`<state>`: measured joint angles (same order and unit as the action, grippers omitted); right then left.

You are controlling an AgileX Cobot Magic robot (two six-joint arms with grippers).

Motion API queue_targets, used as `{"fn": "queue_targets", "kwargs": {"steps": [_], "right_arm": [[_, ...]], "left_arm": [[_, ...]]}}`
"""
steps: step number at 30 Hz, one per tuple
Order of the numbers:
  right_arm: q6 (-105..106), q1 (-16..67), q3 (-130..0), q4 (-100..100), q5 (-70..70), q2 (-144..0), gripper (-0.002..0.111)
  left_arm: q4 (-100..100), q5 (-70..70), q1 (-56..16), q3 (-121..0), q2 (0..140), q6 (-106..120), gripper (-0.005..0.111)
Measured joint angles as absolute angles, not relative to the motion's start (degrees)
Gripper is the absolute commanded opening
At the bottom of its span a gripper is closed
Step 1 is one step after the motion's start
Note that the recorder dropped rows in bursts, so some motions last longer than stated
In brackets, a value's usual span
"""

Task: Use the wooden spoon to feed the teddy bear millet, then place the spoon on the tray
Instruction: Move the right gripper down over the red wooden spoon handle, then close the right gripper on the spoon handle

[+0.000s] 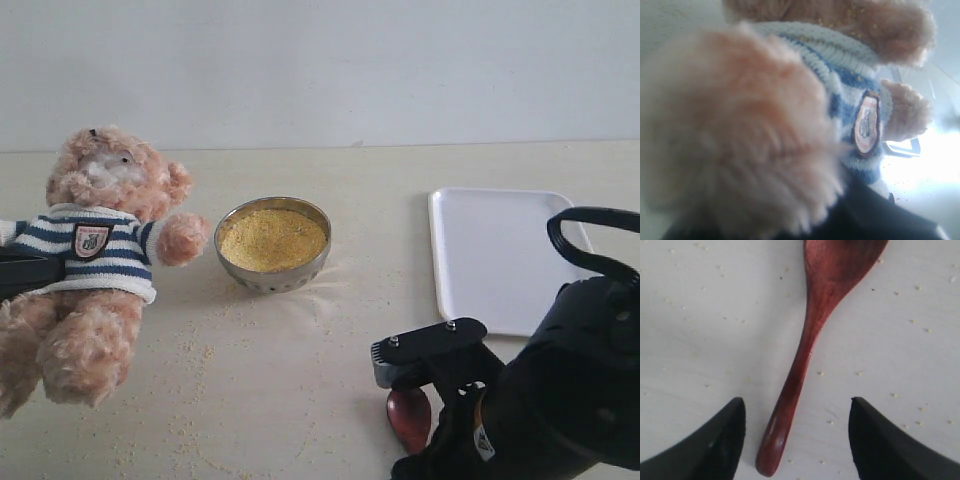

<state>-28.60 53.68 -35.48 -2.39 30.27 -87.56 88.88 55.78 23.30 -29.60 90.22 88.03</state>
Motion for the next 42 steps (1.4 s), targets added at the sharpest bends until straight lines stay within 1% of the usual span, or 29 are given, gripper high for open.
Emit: {"fn": "queue_targets", "kwargs": {"steps": [8,19,29,31,35,42], "right_arm": [[-30.0,53.7,-35.5,-1.4,33.6,-87.6,0.059],[-31.1,53.7,-35.5,0.8,31.8,-92.4,0.059],[-31.5,53.7,-35.5,1.0,33.0,-92.7,0.059],[-31.5,53.7,-35.5,1.2,33.3,-92.7,0.056],[-31.7,53.7,-35.5,1.2,33.7,-92.7,0.041],[-31.7,53.7,-35.5,1.4,33.7,-92.7,0.041]], "left_arm": [[88.9,55.8,23.3,-29.6,90.2,88.0,0.005],[88.9,55.8,23.3,-29.6,90.2,88.0,0.005],[88.9,55.8,23.3,-29.6,90.2,88.0,0.005],[88.9,55.8,23.3,-29.6,90.2,88.0,0.005],[88.9,55.8,23.3,-29.6,90.2,88.0,0.005],[88.9,55.8,23.3,-29.6,90.2,88.0,0.005]]}}
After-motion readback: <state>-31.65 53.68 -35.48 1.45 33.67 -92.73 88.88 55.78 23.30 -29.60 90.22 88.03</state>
